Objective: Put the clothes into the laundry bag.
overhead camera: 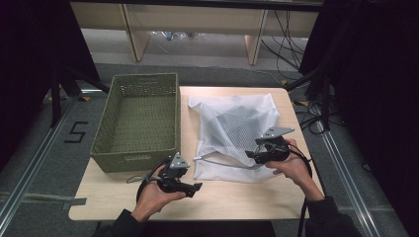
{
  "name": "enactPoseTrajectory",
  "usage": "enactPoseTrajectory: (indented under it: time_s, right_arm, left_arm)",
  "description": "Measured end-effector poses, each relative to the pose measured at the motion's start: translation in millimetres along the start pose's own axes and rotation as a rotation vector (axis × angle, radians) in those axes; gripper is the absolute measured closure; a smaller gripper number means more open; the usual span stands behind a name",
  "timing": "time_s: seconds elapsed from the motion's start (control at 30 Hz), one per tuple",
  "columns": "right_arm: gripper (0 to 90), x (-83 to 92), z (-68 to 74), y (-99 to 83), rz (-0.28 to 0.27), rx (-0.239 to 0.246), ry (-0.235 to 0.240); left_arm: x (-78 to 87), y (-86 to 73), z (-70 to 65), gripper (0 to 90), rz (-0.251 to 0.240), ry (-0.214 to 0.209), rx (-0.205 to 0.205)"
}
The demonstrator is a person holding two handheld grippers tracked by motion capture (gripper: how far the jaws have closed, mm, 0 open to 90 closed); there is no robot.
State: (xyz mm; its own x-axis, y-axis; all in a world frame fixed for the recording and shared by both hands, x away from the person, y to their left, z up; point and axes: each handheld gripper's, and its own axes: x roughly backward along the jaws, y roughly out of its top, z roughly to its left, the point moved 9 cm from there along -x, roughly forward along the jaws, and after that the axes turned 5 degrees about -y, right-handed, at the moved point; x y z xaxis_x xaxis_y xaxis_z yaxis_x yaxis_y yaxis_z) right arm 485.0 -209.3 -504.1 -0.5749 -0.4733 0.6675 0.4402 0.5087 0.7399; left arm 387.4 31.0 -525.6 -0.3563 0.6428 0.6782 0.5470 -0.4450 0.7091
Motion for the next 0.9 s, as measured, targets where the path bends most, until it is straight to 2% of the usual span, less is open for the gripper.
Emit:
enactPoseTrajectory:
  time_s: [0.17, 0.2, 0.27, 0.3, 0.33, 0.37, 0.4, 0.47, 0.53, 0.77, 0.8, 0.87, 0.9]
  right_arm:
    - [32.5, 4.7, -0.3, -2.1, -0.016, -0.019, -0.009]
    - [32.2, 4.9, -1.2, -1.6, -0.028, -0.01, -0.016]
    - [32.1, 7.0, 1.7, -3.3, -0.019, -0.015, -0.014]
    - [31.9, 7.0, 2.2, -3.1, -0.028, 0.001, -0.013]
    - [31.9, 8.5, 5.7, -4.3, -0.02, -0.018, -0.008]
    - [31.9, 8.4, 6.2, -4.0, -0.03, -0.004, -0.002]
    - [31.8, 10.2, 9.3, -5.5, -0.021, -0.022, -0.002]
    - [31.7, 11.5, 11.5, -6.0, -0.034, -0.006, 0.012]
    - [31.6, 13.4, 14.9, -8.5, -0.034, -0.016, 0.029]
    - [31.4, 18.4, 21.0, -22.7, -0.022, -0.028, 0.043]
    - [31.3, 19.3, 21.8, -24.7, -0.022, -0.034, 0.04]
    - [31.3, 21.0, 25.4, -29.6, -0.017, -0.045, 0.046]
    - [31.3, 21.7, 26.4, -31.8, -0.017, -0.037, 0.047]
  left_arm:
    - [4.7, -6.8, 2.4, 20.5, -0.007, -0.008, 0.001]
    - [5.9, -7.7, 2.2, 19.9, -0.008, -0.011, 0.003]
    - [7.8, -9.1, 1.1, 19.9, -0.017, -0.02, 0.014]
    - [8.7, -10.0, 0.9, 19.9, -0.015, -0.025, 0.008]
    - [9.5, -10.7, 1.4, 19.9, -0.019, -0.011, 0.01]
    - [10.5, -11.7, 0.8, 19.9, -0.014, -0.024, 0.001]
    - [11.3, -12.7, 1.8, 19.9, -0.015, -0.005, 0.005]
    - [12.4, -14.4, 1.2, 19.9, -0.012, -0.007, 0.0]
    - [13.2, -16.3, 0.6, 19.9, -0.014, -0.006, 0.003]
    - [18.7, -25.1, 2.8, 20.0, -0.008, 0.012, 0.007]
    - [20.1, -26.8, 2.9, 19.9, 0.001, 0.008, -0.007]
    - [20.0, -29.2, 3.1, 20.0, 0.008, 0.009, -0.005]
    - [20.7, -29.7, 2.7, 20.1, 0.007, 0.018, -0.008]
